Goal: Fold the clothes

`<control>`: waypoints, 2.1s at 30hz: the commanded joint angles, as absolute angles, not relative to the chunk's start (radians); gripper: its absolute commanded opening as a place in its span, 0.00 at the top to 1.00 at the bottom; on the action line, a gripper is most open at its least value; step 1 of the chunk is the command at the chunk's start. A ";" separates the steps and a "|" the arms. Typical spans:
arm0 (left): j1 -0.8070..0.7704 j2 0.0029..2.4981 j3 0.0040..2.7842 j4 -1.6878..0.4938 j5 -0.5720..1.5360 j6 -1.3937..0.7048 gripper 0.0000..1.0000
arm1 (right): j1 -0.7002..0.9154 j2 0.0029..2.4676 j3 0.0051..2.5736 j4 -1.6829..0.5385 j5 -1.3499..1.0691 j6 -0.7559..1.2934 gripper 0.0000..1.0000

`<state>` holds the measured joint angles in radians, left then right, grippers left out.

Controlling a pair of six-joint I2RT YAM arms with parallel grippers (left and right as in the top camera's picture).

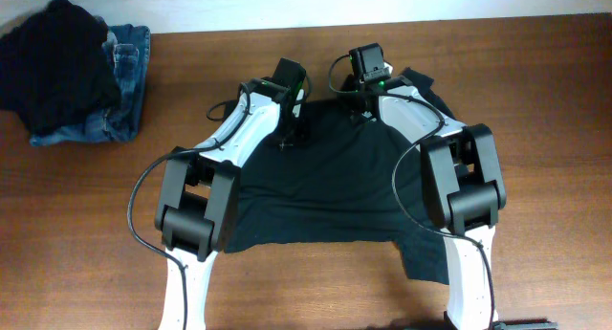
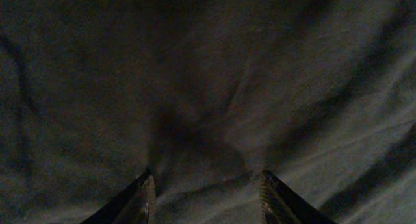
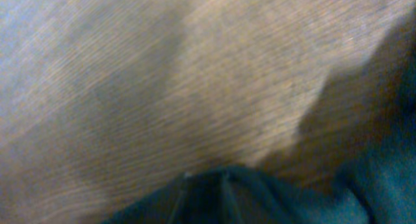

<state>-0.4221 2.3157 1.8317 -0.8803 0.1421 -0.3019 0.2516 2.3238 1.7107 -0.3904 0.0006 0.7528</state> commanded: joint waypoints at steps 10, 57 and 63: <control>-0.423 2.325 1.835 -0.942 0.150 -0.253 0.49 | 0.173 2.352 1.816 -0.438 -0.123 0.584 0.03; -0.382 2.289 1.877 -0.740 -0.140 -0.168 0.98 | 0.045 2.357 1.984 -0.807 -0.184 0.295 0.82; -0.342 2.293 1.876 -0.741 -0.135 -0.260 0.99 | 0.038 2.364 1.984 -0.839 -0.049 0.406 0.86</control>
